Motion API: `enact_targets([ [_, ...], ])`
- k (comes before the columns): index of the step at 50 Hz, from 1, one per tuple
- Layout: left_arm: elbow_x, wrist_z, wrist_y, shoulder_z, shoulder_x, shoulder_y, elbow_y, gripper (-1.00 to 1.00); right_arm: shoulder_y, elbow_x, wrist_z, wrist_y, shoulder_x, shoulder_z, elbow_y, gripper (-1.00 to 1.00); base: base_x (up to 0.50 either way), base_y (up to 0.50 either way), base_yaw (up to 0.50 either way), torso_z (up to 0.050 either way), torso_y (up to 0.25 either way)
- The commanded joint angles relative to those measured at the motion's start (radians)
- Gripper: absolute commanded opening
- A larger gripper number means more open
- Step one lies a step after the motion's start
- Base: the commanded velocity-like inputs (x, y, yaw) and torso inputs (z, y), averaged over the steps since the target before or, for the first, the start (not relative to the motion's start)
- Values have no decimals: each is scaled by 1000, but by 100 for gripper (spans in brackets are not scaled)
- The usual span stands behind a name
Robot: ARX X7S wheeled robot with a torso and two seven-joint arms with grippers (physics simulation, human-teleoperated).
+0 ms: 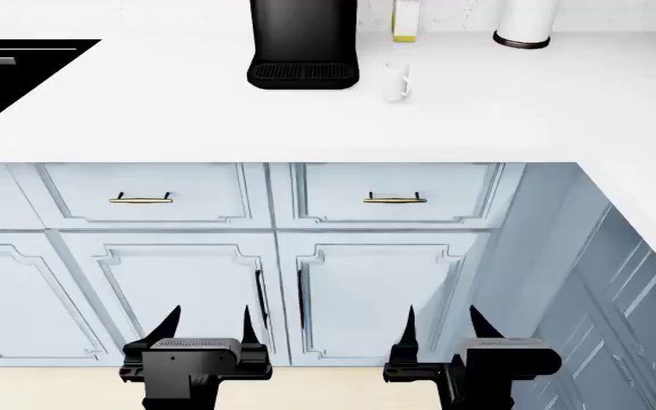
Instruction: A wet mug is on the counter and needs to be dried. Pick it up and place it upside down in the open cabinet.
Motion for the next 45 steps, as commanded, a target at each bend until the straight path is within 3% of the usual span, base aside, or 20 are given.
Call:
enact_targets([
  [1,-12,-21,-3,21,-15,-3,-4,100,1,18,19,0,16,-18,3,100,0,0,0,0,0],
  [15,-33,-76,-21,69,-50,-8,11,100,1,41,69,25,55,-60,-24,100,0,0,0,0,0],
  [45,-139,-119,-383,93,-94,-58,321,100,40,93,93,294,136,-88,-333,100,0,0,0,50,0],
])
